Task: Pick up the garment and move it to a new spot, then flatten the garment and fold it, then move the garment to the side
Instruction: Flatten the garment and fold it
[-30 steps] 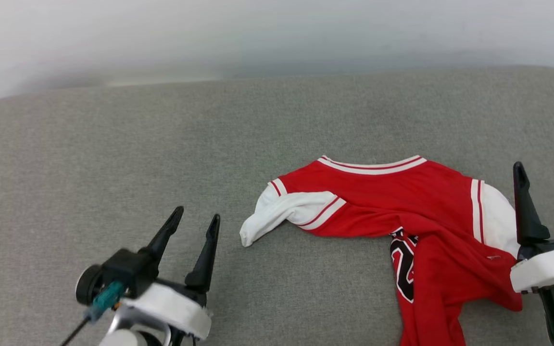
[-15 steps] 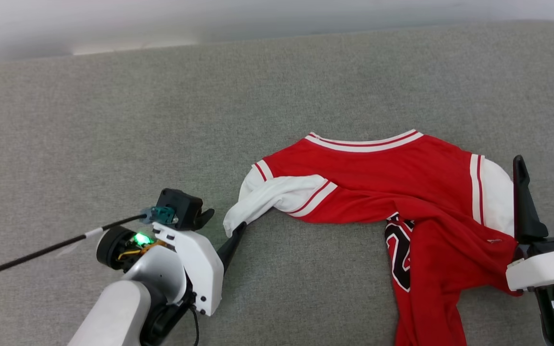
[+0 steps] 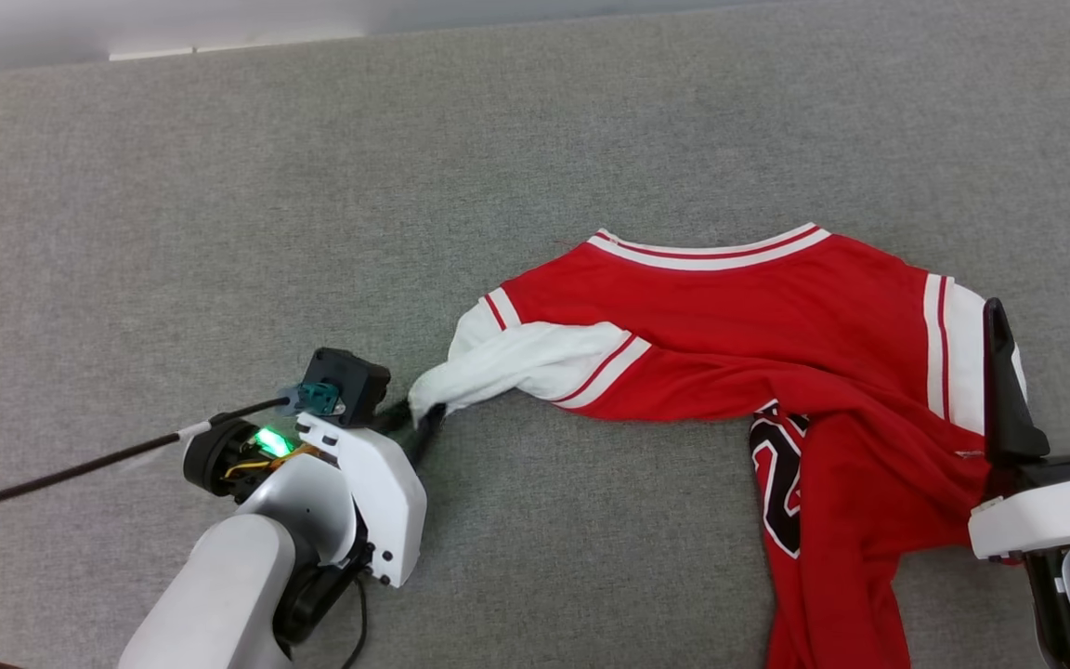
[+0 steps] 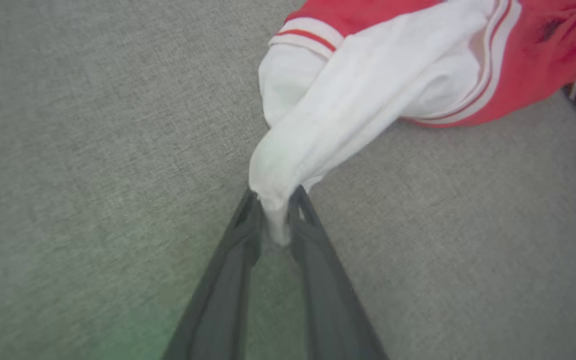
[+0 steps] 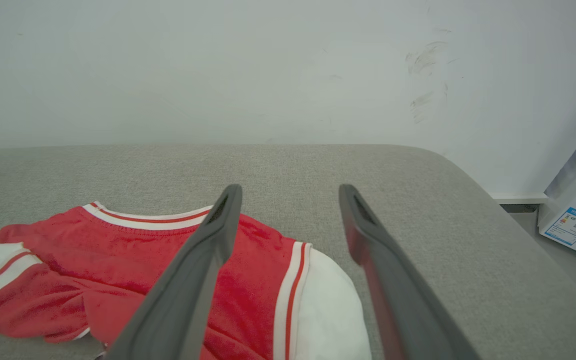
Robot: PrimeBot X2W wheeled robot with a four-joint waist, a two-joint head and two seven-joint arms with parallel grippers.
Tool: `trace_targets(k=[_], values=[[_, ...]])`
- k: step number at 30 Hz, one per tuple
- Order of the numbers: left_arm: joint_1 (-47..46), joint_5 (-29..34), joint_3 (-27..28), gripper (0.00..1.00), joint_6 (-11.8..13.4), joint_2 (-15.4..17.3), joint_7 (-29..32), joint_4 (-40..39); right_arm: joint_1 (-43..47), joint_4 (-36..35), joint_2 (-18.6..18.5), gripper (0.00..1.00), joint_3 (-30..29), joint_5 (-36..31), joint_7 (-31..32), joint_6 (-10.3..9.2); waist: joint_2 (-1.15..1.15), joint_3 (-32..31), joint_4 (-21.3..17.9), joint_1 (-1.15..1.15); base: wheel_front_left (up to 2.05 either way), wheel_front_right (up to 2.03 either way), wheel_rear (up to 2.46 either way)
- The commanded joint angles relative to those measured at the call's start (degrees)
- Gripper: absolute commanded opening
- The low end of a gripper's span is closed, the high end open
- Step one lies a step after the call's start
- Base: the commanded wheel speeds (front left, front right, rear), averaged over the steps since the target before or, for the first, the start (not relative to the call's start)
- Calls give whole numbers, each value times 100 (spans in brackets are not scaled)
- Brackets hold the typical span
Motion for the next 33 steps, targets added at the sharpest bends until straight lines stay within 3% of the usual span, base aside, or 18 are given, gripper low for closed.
trace_targets(k=[1, 5, 11, 18, 24, 28, 33], values=[[-55, -42, -16, 0, 12, -22, -167, 118, -69, 45, 30, 100, 3, -55, -29, -4, 0, 2, 34, 0, 0, 0, 0], [-4, 40, 85, 0, 76, 38, -555, 180, -31, 106, 18, 100, 3, -80, -13, -4, 0, -88, 81, 0, 0, 0, 0], [217, 247, 444, 0, 385, 217, -1576, 81, 83, 281, -61, 100, -16, -115, 189, -4, 0, -435, 206, 0, 0, 0, 0], [332, 617, 704, 0, 584, 557, -2650, 22, 301, 498, -328, 100, 367, 72, 1093, -4, 0, -772, 364, 0, 0, 0, 0], [394, 762, 646, 0, 486, 678, -3234, -194, 6, 317, -931, 100, 746, 538, 2388, -6, 0, -797, 545, 0, 0, 0, 0], [424, 755, 532, 0, 440, 669, -3207, -489, -632, 288, -1525, 100, 925, 904, 3595, -4, 0, -645, 719, 0, 0, 0, 0], [481, 791, 373, 0, 438, 622, -3145, -924, -1756, 819, -2158, 100, 1251, 1343, 4978, -3, 0, -399, 1045, 0, 0, 0, 0]])
